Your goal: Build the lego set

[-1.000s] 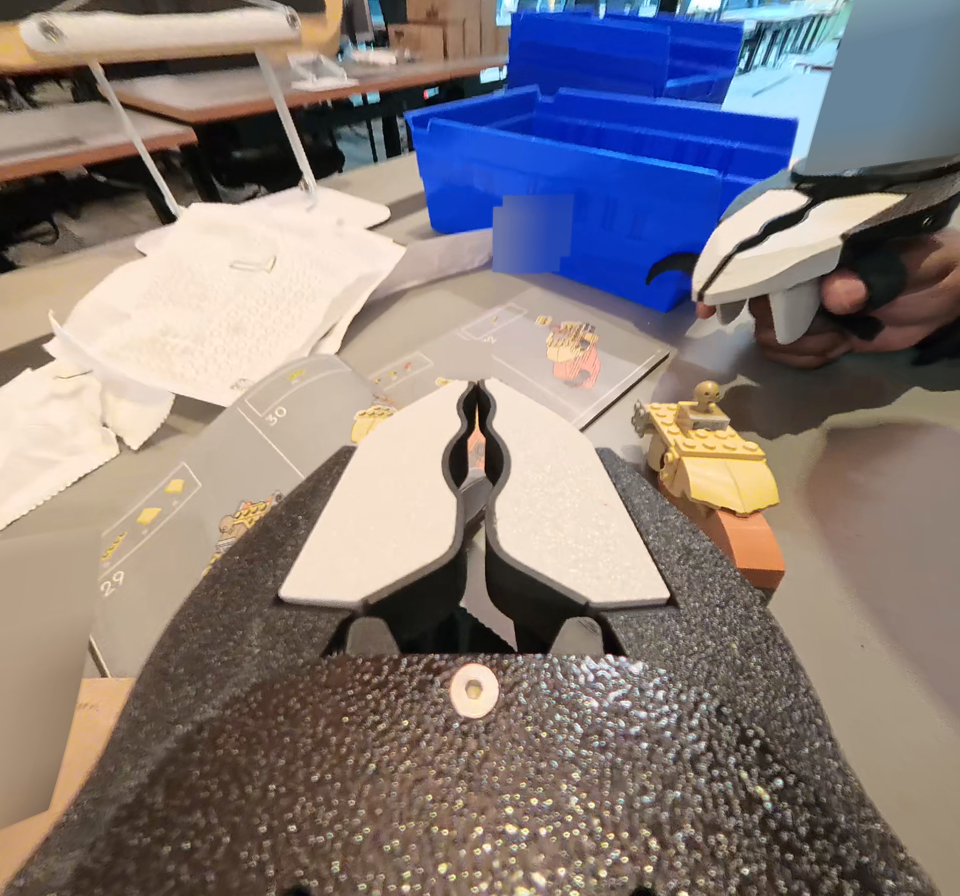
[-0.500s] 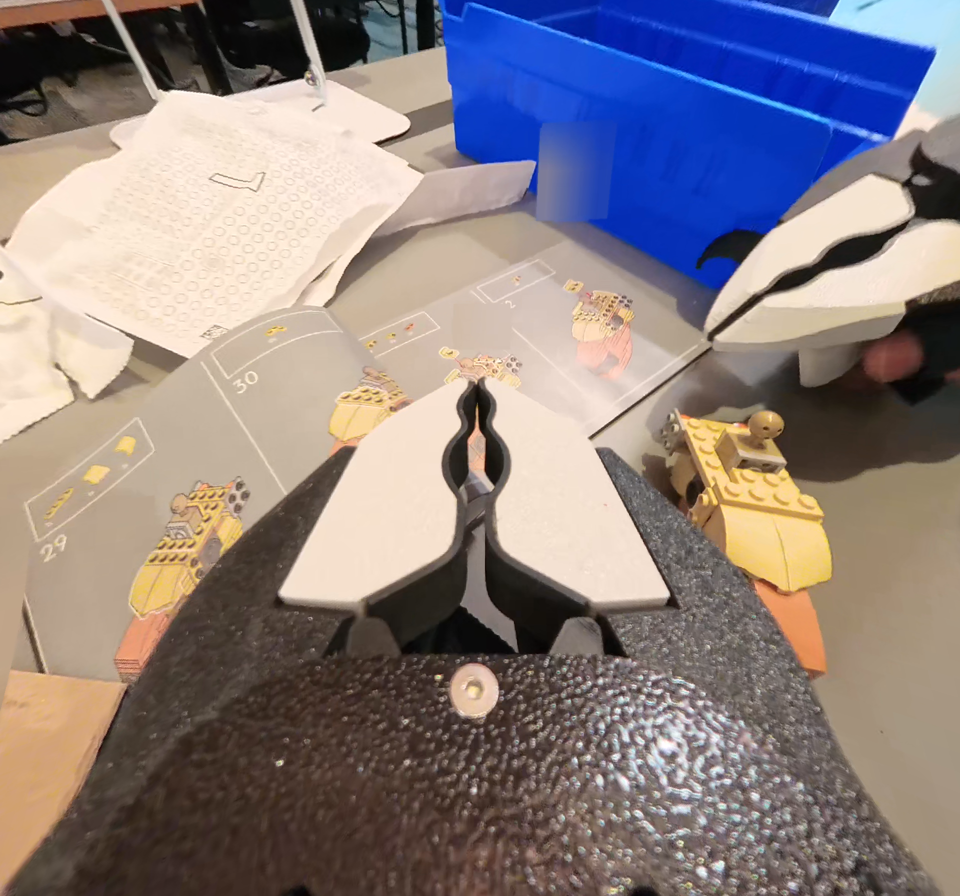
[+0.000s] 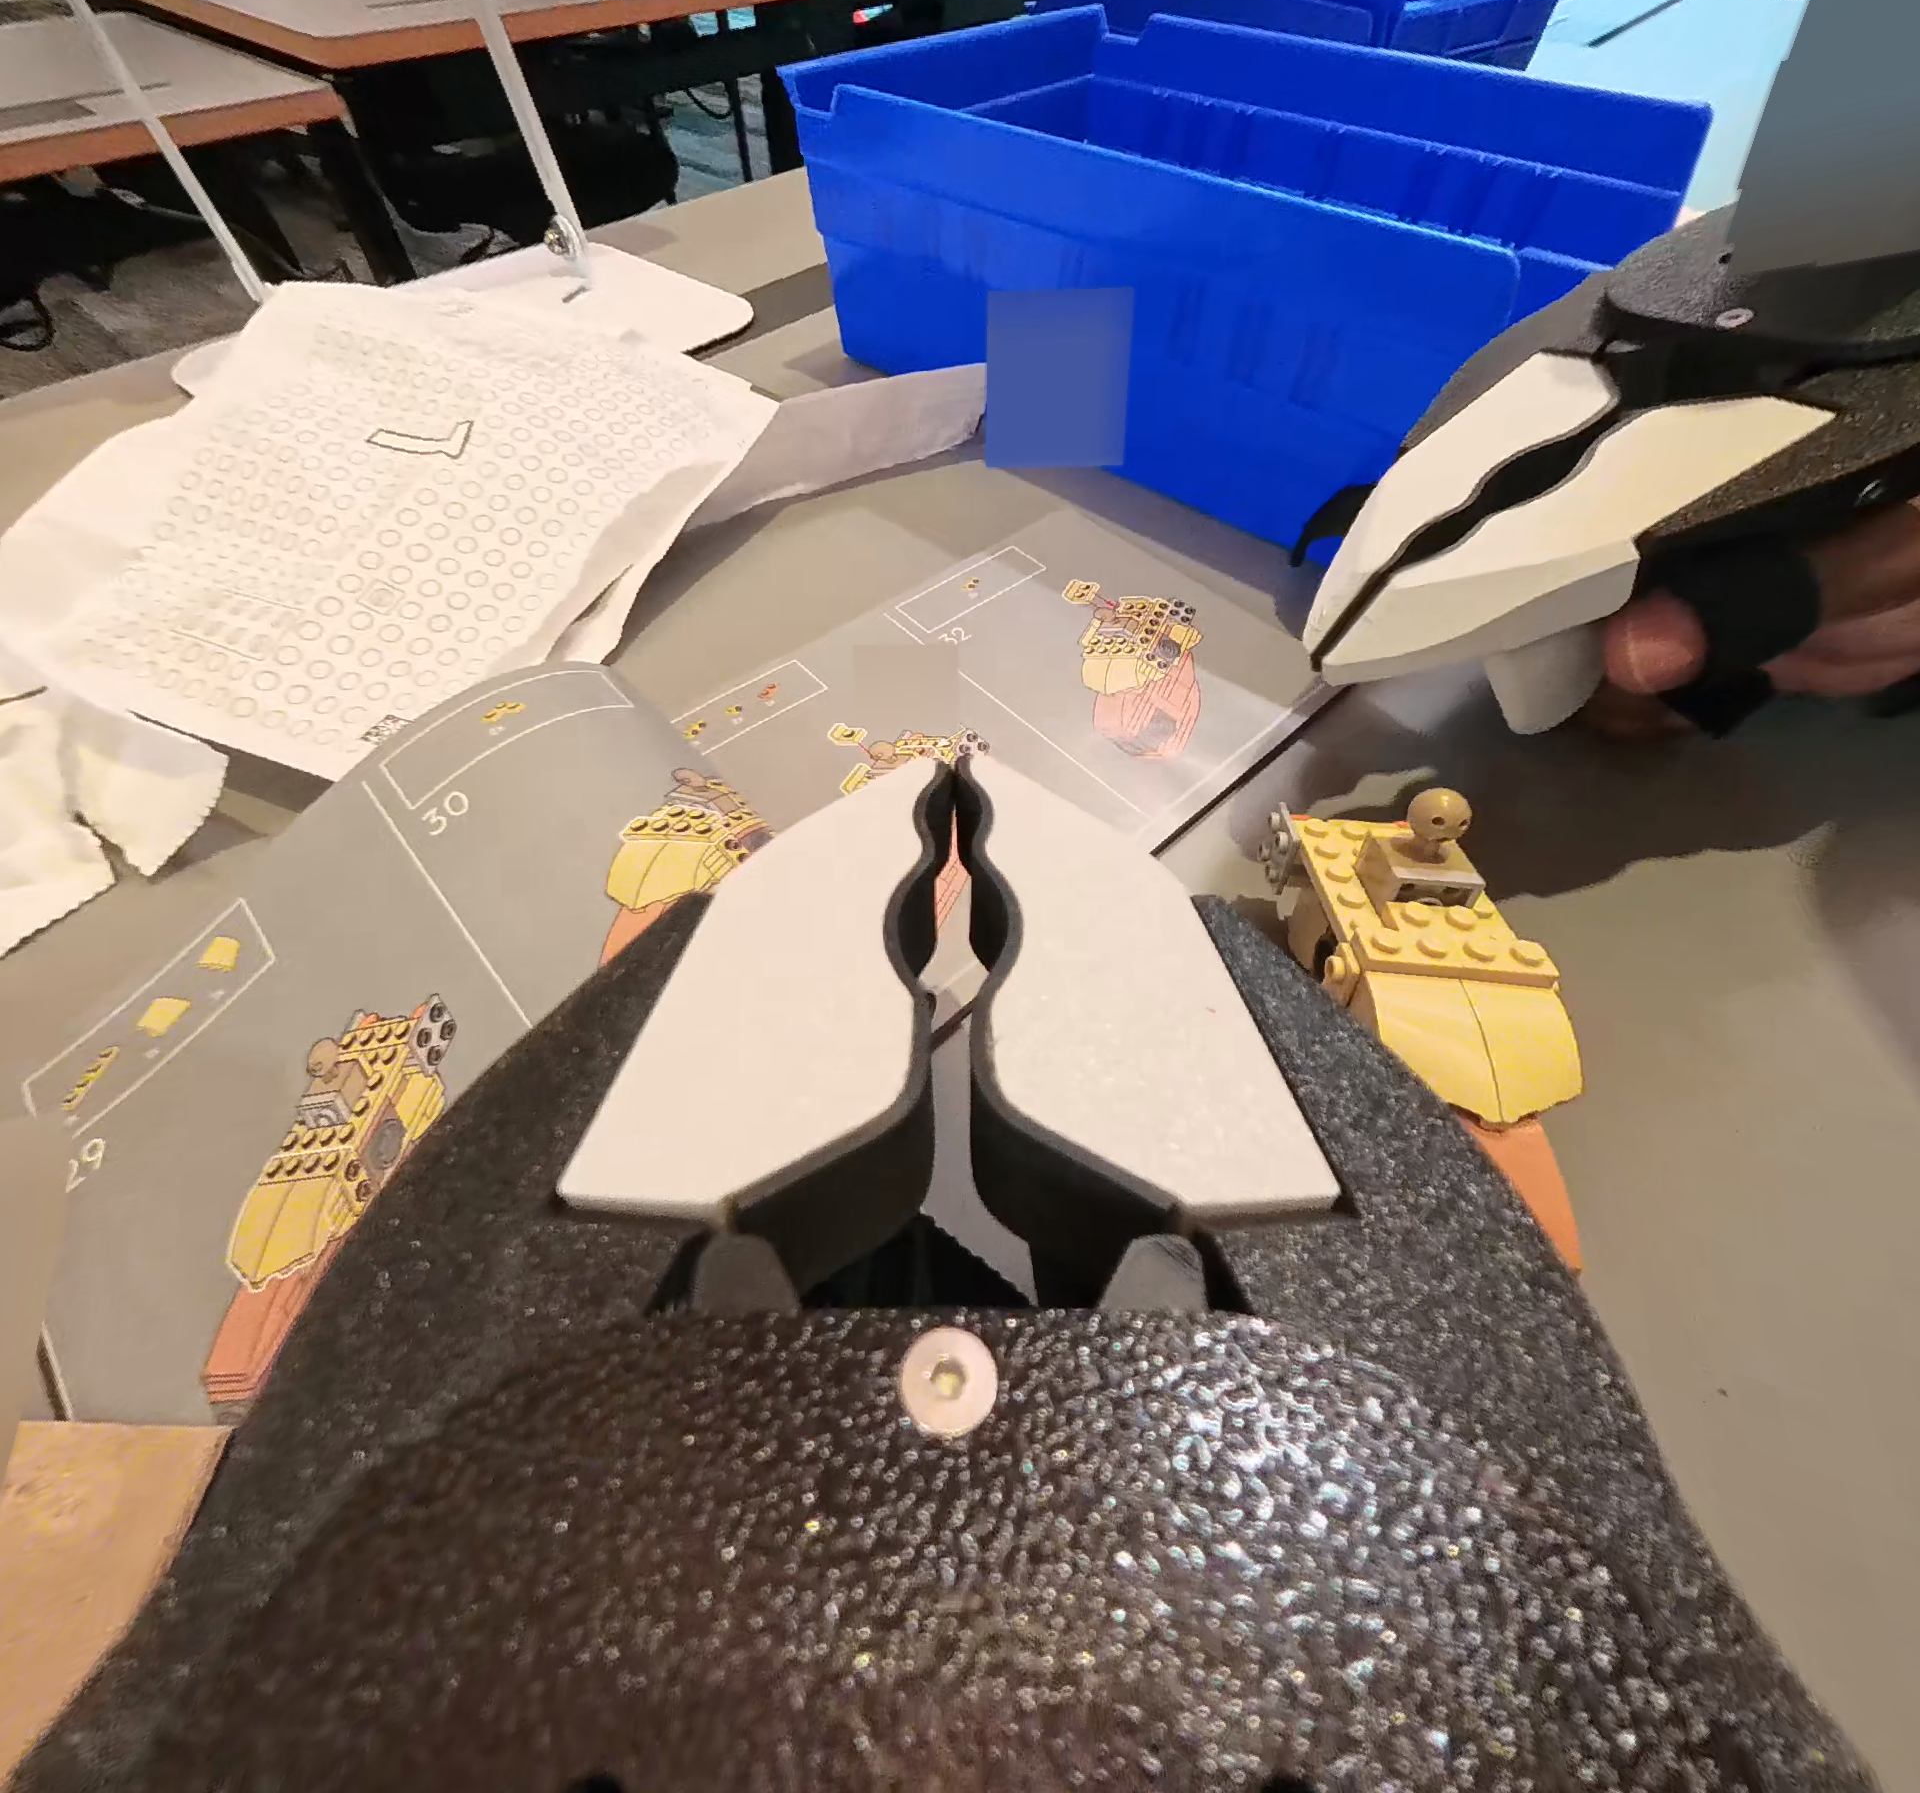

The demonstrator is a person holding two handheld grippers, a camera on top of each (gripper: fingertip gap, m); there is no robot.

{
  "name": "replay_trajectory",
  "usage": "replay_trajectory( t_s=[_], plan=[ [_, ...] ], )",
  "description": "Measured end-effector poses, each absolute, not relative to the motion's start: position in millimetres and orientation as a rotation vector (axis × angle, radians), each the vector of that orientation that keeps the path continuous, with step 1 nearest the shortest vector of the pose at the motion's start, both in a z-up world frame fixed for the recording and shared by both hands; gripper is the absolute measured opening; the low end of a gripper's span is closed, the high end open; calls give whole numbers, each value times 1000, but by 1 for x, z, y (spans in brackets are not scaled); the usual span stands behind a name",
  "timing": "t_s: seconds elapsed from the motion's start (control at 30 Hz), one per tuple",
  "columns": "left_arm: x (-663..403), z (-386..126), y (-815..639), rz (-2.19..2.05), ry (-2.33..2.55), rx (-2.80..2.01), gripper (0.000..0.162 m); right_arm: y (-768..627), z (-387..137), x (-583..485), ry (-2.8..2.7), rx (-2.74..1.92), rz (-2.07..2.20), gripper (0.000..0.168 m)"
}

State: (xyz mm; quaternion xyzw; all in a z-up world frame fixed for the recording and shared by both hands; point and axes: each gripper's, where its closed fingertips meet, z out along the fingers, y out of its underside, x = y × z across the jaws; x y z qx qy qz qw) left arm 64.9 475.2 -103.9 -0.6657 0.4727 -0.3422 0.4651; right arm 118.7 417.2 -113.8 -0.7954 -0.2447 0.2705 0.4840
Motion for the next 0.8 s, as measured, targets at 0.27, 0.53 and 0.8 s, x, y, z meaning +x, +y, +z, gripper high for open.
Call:
replay_trajectory(
  t_s=[0.27,0.53,0.8],
  plan=[
    [63,-105,476,-862,1170,-1647,0,415,-117,116,-612,-1959,697,0],
    [65,-110,474,-850,1208,-1663,0,416,-119,116,-595,-1983,764,0],
    [62,-106,473,-846,1195,-1630,0,414,-117,116,-596,-1972,775,0]
  ],
)
